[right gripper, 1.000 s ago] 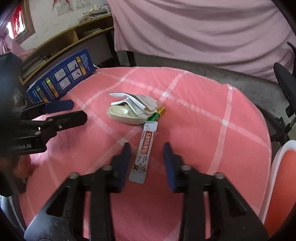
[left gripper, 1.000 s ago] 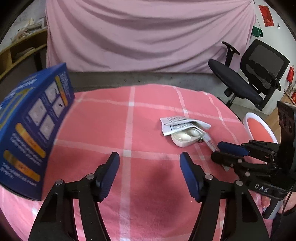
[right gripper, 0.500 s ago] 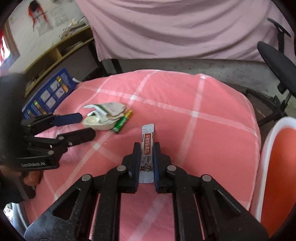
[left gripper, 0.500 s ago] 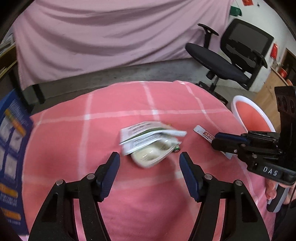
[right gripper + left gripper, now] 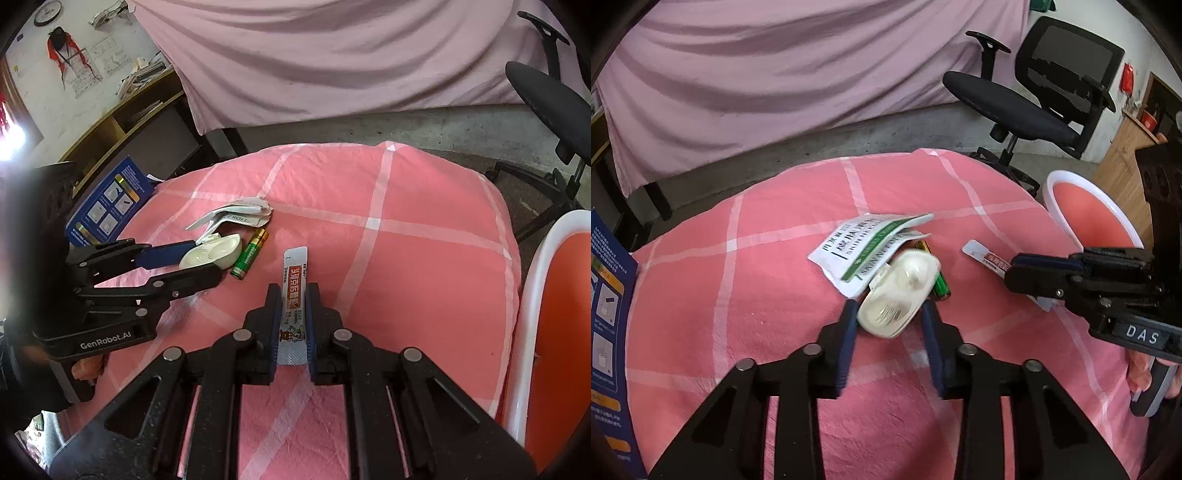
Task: Collect trash
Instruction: 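Grasp the white blister pack with the left tool while the right tool grasps the red-printed sachet, then lift the blister pack and red sachet and carry them over the bucket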
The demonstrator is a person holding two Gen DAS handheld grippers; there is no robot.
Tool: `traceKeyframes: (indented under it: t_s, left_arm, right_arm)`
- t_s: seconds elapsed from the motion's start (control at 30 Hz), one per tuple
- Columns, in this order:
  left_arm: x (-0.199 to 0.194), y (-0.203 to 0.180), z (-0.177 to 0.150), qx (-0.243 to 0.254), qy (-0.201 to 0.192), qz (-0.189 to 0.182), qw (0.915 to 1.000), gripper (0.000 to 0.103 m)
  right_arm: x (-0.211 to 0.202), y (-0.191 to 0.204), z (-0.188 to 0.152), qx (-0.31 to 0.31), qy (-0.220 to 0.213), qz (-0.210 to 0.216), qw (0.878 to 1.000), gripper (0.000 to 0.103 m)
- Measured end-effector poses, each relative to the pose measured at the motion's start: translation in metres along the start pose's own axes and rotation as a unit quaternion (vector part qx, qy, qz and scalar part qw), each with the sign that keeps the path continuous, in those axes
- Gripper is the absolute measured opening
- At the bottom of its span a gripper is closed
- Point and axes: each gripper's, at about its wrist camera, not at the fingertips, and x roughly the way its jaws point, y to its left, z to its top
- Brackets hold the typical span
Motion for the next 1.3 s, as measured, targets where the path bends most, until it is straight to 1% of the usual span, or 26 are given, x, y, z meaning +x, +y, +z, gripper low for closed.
traceKeyframes:
  t_s: [0.2,0.4,0.5,0.67,0.73,0.77,0.83,0.87,0.93,1.0,1.07,1.1,1.17,1.27,1.3]
  left_arm:
    - [-0.003,-0.016,-0.004,0.017,0.0,0.003,0.9999,0.025]
    - [-0.016,-0.025,-0.016,-0.001,-0.016,0.003,0.9999,0.025]
    - [-0.025,-0.029,-0.02,-0.013,-0.034,0.011,0.9993,0.025]
    - [-0.045,-0.04,-0.027,-0.017,-0.082,0.024,0.9962,0.025]
    - [-0.055,-0.049,-0.03,-0.011,-0.108,0.034,0.9935,0.025]
    - [-0.057,-0.052,-0.031,-0.008,-0.119,0.038,0.9922,0.025]
    - [-0.068,-0.062,-0.033,-0.004,-0.155,0.049,0.9866,0.025]
    - [-0.071,-0.065,-0.033,-0.004,-0.169,0.051,0.9843,0.025]
    - [-0.081,-0.074,-0.033,-0.008,-0.207,0.053,0.9769,0.025]
    - [-0.09,-0.083,-0.03,-0.013,-0.241,0.048,0.9692,0.025]
    - [-0.097,-0.093,-0.028,-0.014,-0.271,0.045,0.9613,0.025]
    - [-0.101,-0.097,-0.026,-0.012,-0.285,0.044,0.9574,0.025]
    - [-0.106,-0.106,-0.023,-0.008,-0.308,0.041,0.9505,0.025]
    - [-0.113,-0.124,-0.018,0.009,-0.344,0.042,0.9382,0.025]
    - [-0.113,-0.129,-0.015,0.014,-0.352,0.04,0.9352,0.025]
  right_arm:
    - [-0.001,0.0,-0.001,-0.005,-0.001,-0.001,1.0,0.032]
    - [-0.01,0.001,-0.005,-0.016,-0.015,-0.003,1.0,0.032]
    - [-0.021,0.001,-0.008,-0.023,-0.038,0.004,0.999,0.032]
    - [-0.041,0.01,-0.015,-0.049,-0.079,-0.004,0.996,0.032]
    - [-0.051,0.012,-0.017,-0.056,-0.103,-0.009,0.993,0.032]
    - [-0.058,0.014,-0.02,-0.063,-0.123,-0.013,0.99,0.032]
    - [-0.07,0.018,-0.023,-0.074,-0.154,-0.027,0.985,0.032]
    - [-0.078,0.02,-0.026,-0.081,-0.175,-0.039,0.98,0.032]
    - [-0.094,0.024,-0.03,-0.095,-0.218,-0.063,0.969,0.032]
    - [-0.11,0.025,-0.034,-0.098,-0.259,-0.075,0.958,0.032]
    - [-0.127,0.026,-0.038,-0.1,-0.303,-0.091,0.943,0.032]
    - [-0.138,0.025,-0.042,-0.103,-0.329,-0.107,0.933,0.032]
    - [-0.151,0.024,-0.046,-0.104,-0.36,-0.126,0.919,0.032]
    - [-0.172,0.017,-0.054,-0.094,-0.403,-0.142,0.899,0.032]
    - [-0.178,0.015,-0.056,-0.092,-0.416,-0.155,0.891,0.032]
